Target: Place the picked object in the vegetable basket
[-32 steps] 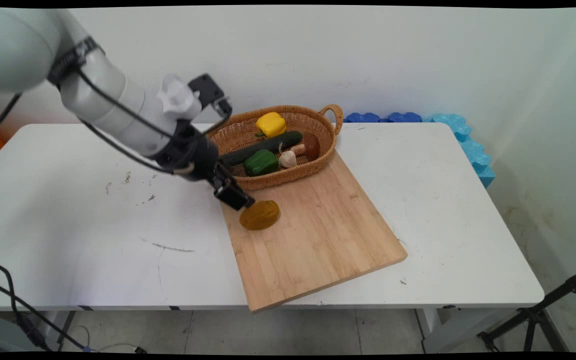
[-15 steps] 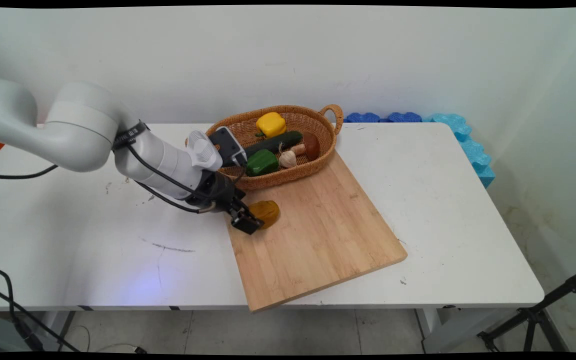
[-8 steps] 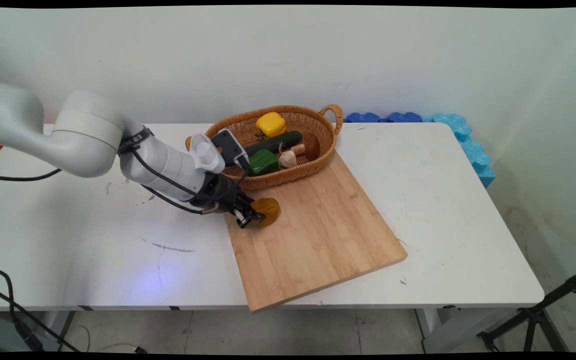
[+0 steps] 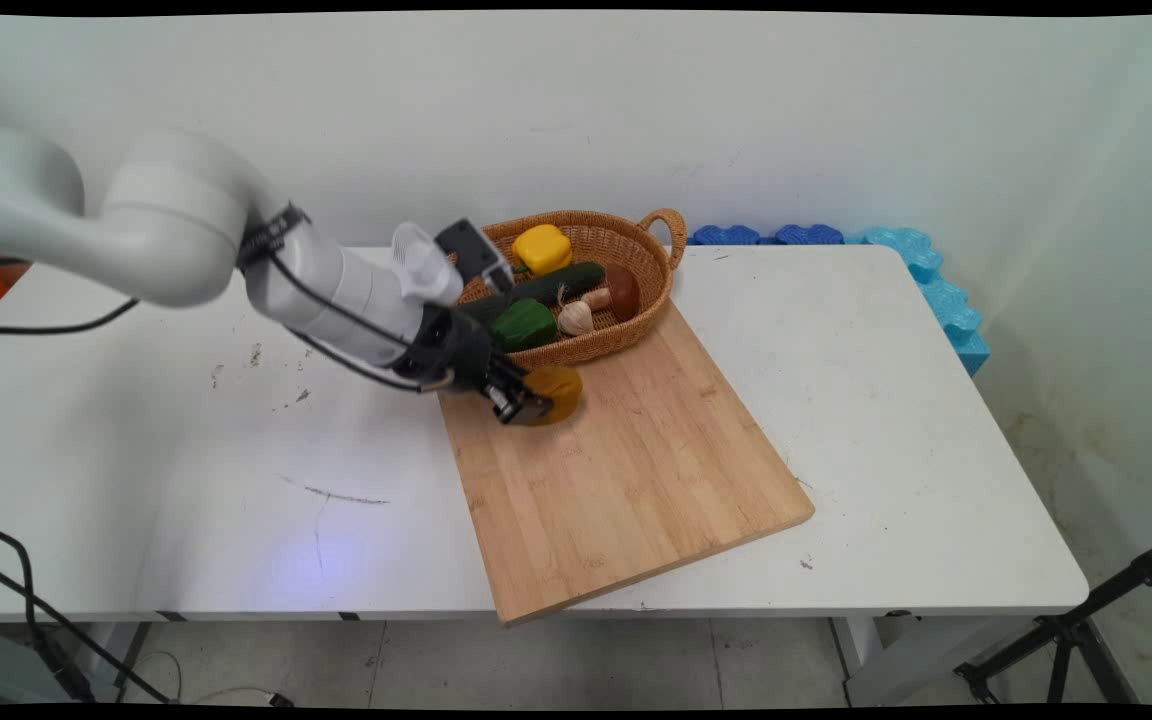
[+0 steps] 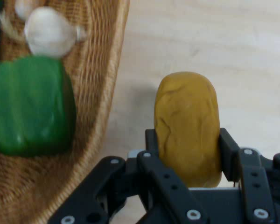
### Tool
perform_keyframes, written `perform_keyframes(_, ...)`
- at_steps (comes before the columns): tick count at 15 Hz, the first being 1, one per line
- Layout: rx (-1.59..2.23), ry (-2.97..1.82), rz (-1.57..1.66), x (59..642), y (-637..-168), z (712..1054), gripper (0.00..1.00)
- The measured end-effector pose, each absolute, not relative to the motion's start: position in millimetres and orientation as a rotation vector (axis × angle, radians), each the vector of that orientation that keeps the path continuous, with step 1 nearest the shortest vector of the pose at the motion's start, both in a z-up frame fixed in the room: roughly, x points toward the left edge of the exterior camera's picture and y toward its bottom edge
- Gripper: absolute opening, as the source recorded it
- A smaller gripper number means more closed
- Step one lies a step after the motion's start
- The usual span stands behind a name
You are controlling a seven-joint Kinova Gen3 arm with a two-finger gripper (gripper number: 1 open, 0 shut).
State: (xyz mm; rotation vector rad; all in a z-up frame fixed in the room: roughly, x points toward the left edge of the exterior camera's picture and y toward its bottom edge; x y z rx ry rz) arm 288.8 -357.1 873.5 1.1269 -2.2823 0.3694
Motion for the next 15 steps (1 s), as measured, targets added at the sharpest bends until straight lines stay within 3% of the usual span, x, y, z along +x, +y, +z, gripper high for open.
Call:
perform_keyframes(9, 1.189, -2.209, 0.392, 321.6, -413.0, 956.2, 0.00)
perform_keyframes(15, 1.281, -2.243, 0.490, 371.6, -446.3, 970.8, 0.00)
